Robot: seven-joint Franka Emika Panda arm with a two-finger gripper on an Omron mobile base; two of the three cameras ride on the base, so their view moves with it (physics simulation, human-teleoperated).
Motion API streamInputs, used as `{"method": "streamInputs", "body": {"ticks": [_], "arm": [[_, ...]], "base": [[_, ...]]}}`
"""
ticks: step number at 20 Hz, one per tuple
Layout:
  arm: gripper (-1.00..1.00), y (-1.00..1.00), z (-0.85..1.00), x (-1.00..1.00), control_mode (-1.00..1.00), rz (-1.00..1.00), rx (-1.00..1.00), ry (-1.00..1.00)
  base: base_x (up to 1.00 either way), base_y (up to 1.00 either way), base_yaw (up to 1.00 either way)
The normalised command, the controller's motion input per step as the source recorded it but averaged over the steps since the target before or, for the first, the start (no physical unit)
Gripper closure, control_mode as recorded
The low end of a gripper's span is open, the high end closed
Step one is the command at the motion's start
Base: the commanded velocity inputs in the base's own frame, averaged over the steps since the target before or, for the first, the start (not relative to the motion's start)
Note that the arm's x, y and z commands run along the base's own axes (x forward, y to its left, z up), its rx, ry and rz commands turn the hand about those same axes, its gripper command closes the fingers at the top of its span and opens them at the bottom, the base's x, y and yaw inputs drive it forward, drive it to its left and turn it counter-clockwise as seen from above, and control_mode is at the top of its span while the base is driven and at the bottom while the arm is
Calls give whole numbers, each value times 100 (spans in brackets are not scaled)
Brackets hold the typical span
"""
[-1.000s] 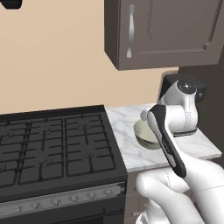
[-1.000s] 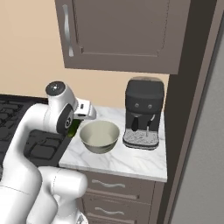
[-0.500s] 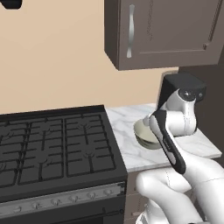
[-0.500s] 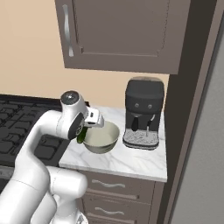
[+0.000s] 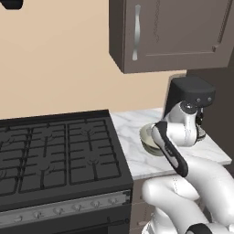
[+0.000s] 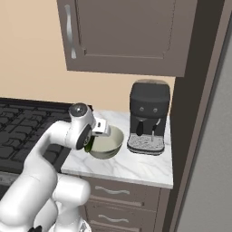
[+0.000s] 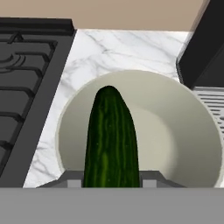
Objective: Take the lemon, fish, and cucumber from the freezer and place them in the bowl on the counter.
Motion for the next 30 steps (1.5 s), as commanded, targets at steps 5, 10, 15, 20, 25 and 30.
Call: {"method": "streamInputs", "body": {"ticks": [5,10,15,20,25,30], "arm": [[100,-3,-16,46,-100,0,0,2],[100,0,-14,41,-100,0,0,4],[100,0,-7,34,-100,0,0,10],[100,-3,-11,15,-100,0,0,5],[100,-4,-32,5,-100,0,0,0],[100,-1,-41,1,-100,0,0,0]], "base": [[0,0,0],[0,0,0],[0,0,0],[0,0,0],[0,0,0],[0,0,0]]}}
